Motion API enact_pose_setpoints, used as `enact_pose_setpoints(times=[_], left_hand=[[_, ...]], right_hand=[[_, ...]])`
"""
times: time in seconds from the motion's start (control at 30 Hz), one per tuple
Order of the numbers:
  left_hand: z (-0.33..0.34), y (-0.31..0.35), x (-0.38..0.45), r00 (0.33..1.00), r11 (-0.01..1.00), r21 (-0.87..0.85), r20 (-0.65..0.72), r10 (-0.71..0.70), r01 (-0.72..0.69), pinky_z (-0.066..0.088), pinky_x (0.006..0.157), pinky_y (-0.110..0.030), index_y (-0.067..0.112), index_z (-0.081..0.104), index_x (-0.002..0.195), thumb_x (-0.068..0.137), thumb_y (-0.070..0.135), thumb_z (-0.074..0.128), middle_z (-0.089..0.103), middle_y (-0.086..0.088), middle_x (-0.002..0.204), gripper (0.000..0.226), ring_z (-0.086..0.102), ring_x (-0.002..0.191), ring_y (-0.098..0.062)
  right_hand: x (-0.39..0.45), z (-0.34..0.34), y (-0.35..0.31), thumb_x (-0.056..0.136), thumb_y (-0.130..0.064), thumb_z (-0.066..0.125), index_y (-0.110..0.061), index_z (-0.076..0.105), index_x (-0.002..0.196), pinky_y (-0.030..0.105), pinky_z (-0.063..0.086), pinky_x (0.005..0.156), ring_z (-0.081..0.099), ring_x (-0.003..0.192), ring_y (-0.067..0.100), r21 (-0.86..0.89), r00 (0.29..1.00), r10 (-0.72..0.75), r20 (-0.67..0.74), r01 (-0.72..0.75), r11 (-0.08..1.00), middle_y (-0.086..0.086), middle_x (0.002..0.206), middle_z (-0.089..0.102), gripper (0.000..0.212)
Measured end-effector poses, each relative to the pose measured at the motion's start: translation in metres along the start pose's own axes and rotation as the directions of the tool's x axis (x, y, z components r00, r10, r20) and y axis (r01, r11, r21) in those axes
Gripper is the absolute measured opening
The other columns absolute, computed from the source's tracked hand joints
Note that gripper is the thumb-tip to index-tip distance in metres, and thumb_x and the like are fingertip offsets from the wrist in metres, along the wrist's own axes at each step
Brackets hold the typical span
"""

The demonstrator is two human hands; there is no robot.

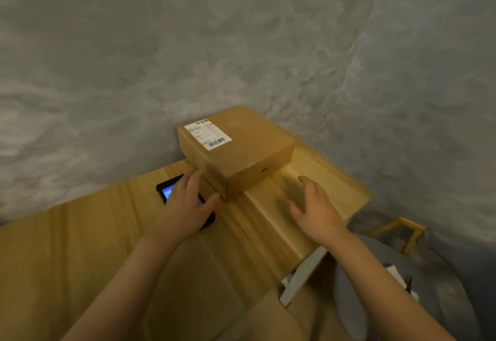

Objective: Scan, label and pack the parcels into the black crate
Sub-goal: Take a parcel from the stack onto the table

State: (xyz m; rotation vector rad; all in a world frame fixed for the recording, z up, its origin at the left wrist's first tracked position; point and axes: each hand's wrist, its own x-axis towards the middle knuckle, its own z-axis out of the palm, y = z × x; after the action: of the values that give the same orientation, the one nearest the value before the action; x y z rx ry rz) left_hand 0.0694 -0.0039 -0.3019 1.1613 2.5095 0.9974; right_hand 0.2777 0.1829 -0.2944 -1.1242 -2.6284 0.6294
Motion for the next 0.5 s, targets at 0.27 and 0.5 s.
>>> enact_pose_setpoints(times=[0.27,0.5], left_hand=[[0.019,0.008,0.063,0.996,0.998,-0.004,0.06,-0.065,0.065,0.027,0.117,-0.046,0.041,0.007,0.154,0.081,0.07,0.049,0.003,0.008,0.164,0.089,0.018,0.148,-0.024],[0.033,0.017,0.068,0.996,0.995,-0.036,0.01,-0.092,0.092,0.036,0.115,-0.041,0.047,0.007,0.15,0.079,0.072,0.054,0.009,0.013,0.162,0.089,0.026,0.144,-0.015]], right_hand=[[0.127,0.002,0.021,0.096,-0.051,0.049,-0.019,0.029,0.149,0.034,0.031,0.11,0.037,0.138,0.025,0.172,0.999,0.047,-0.026,-0.042,0.984,0.007,0.153,0.034,0.066],[0.182,0.002,0.036,0.093,-0.053,0.052,-0.029,0.03,0.149,0.038,0.046,0.099,0.056,0.115,0.017,0.432,0.992,0.122,-0.03,-0.097,0.897,0.0,0.137,0.051,0.065]])
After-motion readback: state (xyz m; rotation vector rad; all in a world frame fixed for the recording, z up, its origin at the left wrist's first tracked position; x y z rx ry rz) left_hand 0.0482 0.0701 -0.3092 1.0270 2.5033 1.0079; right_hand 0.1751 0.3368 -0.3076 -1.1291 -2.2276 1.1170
